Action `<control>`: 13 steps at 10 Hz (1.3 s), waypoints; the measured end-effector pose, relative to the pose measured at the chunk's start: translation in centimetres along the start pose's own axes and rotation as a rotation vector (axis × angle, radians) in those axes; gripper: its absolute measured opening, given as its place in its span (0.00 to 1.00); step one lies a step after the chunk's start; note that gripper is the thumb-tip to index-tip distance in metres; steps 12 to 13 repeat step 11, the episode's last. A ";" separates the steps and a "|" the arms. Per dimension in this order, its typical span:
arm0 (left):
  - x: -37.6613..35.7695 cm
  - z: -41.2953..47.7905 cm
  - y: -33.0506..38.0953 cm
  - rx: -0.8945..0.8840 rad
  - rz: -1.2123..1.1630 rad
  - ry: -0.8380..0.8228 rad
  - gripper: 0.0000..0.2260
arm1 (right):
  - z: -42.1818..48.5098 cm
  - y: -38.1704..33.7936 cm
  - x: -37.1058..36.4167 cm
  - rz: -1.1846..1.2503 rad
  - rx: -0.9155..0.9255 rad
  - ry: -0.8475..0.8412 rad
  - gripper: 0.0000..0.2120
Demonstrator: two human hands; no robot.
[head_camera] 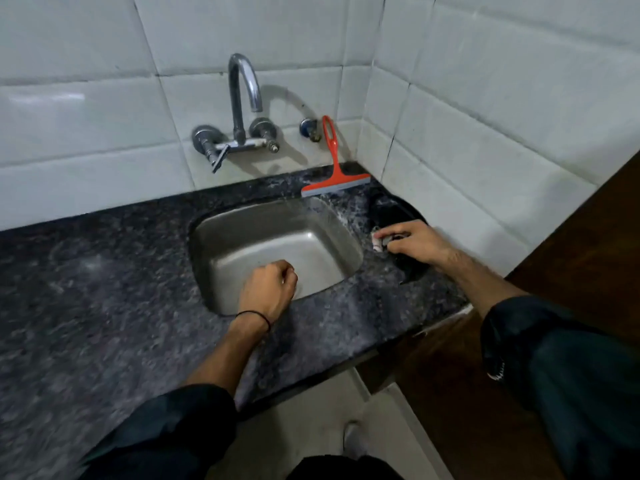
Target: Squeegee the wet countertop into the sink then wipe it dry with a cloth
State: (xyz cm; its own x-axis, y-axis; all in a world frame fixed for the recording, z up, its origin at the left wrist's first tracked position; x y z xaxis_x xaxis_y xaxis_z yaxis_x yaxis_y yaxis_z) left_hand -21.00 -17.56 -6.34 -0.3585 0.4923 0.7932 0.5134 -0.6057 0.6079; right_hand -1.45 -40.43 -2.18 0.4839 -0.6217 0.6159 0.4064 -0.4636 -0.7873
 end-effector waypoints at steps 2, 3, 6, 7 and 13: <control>-0.7 5.1 5.0 0.020 0.047 0.068 0.10 | 7.4 3.6 5.0 -0.225 0.025 0.046 0.21; -1.4 7.1 6.7 0.064 0.073 0.120 0.10 | 10.4 6.2 5.6 -0.411 0.132 -0.042 0.27; -3.2 11.2 8.2 0.160 0.223 0.241 0.25 | 14.1 10.4 4.1 -0.650 0.064 -0.270 0.37; -1.9 11.6 8.9 0.125 0.307 0.329 0.26 | 15.0 8.8 4.1 -0.661 0.169 -0.140 0.34; 13.3 12.7 12.9 -0.052 0.437 0.801 0.24 | 19.1 -13.5 6.8 -0.603 0.842 0.328 0.27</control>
Point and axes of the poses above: each hand's wrist, its own z-axis towards the middle knuckle, its own x-axis out of the back of the hand, y = z × x, the point moved 1 cm from there along z, towards the middle knuckle, and after that the axes turned 14 degrees about x, right-handed, at the moved point
